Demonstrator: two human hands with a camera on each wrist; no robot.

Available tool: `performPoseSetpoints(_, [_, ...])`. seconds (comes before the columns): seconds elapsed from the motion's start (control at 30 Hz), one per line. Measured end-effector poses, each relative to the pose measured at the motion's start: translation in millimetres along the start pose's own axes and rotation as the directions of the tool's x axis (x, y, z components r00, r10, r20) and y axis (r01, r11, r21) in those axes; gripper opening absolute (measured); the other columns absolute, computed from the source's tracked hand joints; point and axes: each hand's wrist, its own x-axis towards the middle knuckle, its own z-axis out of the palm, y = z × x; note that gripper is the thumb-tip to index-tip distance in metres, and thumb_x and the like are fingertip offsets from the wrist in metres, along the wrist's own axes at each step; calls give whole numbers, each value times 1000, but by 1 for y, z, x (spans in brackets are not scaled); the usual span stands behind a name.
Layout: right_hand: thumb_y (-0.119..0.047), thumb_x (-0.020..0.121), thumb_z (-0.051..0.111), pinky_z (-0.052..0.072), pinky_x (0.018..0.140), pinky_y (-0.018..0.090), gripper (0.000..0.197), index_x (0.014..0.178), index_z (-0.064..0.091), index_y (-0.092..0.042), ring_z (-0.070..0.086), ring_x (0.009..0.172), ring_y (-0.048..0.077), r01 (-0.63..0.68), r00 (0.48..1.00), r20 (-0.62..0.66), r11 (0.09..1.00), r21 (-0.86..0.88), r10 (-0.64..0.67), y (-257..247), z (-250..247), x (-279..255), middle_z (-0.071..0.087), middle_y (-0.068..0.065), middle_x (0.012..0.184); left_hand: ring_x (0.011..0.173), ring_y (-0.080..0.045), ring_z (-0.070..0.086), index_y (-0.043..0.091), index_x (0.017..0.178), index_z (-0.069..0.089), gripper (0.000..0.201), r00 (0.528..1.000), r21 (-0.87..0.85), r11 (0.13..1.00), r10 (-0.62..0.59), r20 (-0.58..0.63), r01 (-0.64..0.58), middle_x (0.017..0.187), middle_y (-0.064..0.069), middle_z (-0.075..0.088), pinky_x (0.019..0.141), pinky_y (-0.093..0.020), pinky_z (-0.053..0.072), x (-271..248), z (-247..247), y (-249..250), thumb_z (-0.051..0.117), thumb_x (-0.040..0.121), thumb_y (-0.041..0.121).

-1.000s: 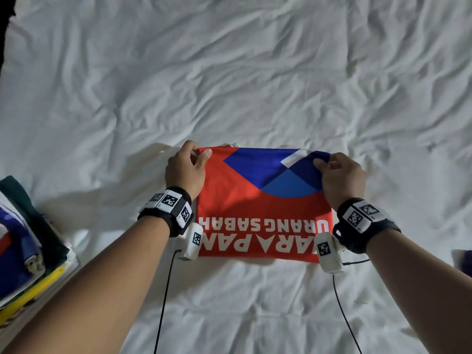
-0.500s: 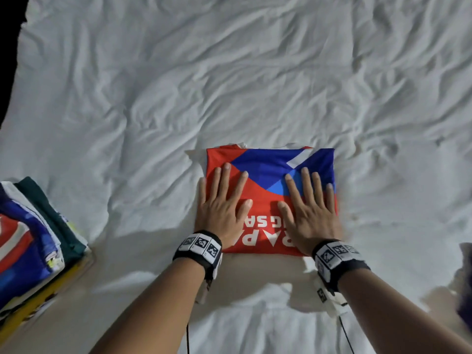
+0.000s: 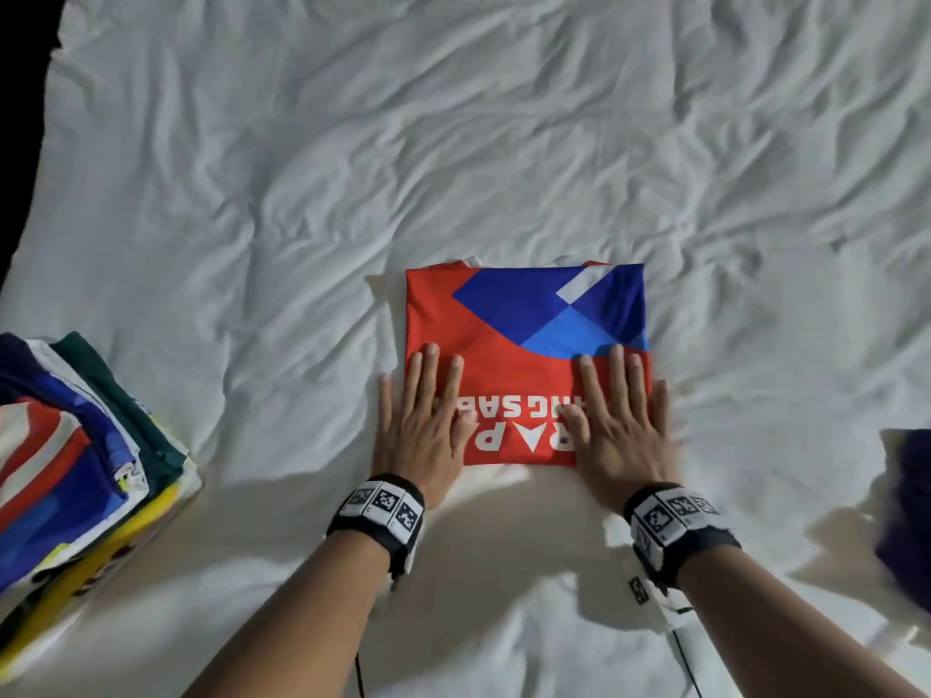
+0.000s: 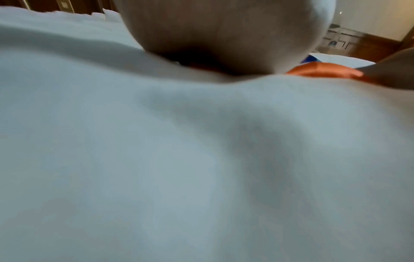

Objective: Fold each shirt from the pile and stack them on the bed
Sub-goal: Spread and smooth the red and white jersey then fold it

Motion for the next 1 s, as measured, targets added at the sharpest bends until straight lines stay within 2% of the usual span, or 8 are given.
performPoseSetpoints(0.1, [-52,105,22,5,126,51,68,164,2,-23,-3,157,28,-84,996,-27,994,73,87,13,-4,-10,-5,8,171,159,-27,-3,14,164,10,71,996,26,996,-81,46,80,172,-11,0,122,-67,6,2,-15,-4,24,103,46])
performPoseSetpoints(0.2, [-38,98,51,27,117,52,73,158,22,-6,33,142,37,-228,956,-118,936,269,267,16,-19,-14,34,19,156,155,-40,16,13,154,41,60,994,-9,994,-105,28,106,165,-21,26,121,-67,11,16,-48,21,37,102,41])
performPoseSetpoints(0.27, [-28,92,63,38,107,50,61,143,41,-2,47,122,40,-250,930,-139,863,438,340,20,-26,-13,51,19,131,129,-39,52,16,126,64,43,998,-130,990,-62,8,62,133,-14,60,106,-56,39,32,-74,51,40,101,42])
performPoseSetpoints(0.33, [-21,90,70,46,97,44,46,128,51,-4,57,110,38,-284,923,-48,759,586,383,24,-35,-11,58,16,117,103,-31,62,20,100,68,32,995,-212,975,-44,93,63,103,-4,70,95,-47,42,49,-93,88,46,101,43])
performPoseSetpoints(0.43, [-26,89,75,52,88,39,48,124,48,-10,64,104,32,-430,894,187,665,610,407,23,-47,-7,65,12,114,98,-29,65,21,86,64,39,965,-220,964,-95,244,151,92,1,72,100,-48,35,79,-103,138,49,97,55])
performPoseSetpoints(0.63, [-38,83,71,54,75,38,24,94,59,-21,66,86,27,-466,883,327,710,528,336,27,-49,0,70,3,93,128,-39,54,22,124,61,80,851,-121,948,-201,486,293,130,-9,64,113,-63,21,120,-108,198,46,80,87])
performPoseSetpoints(0.8, [-10,84,68,35,51,17,16,78,58,-21,55,62,11,-347,938,227,663,664,263,21,-58,-12,62,-7,68,126,-42,54,21,99,55,34,848,-73,948,-240,472,308,125,-8,63,112,-72,18,125,-103,206,55,91,54])
performPoseSetpoints(1.0, [4,85,65,46,58,12,28,88,69,-23,64,63,1,-263,955,144,517,815,259,7,-68,-19,72,-6,74,101,-37,64,19,89,51,24,859,-281,896,-179,480,344,94,-3,61,109,-63,35,134,-102,170,62,82,39])
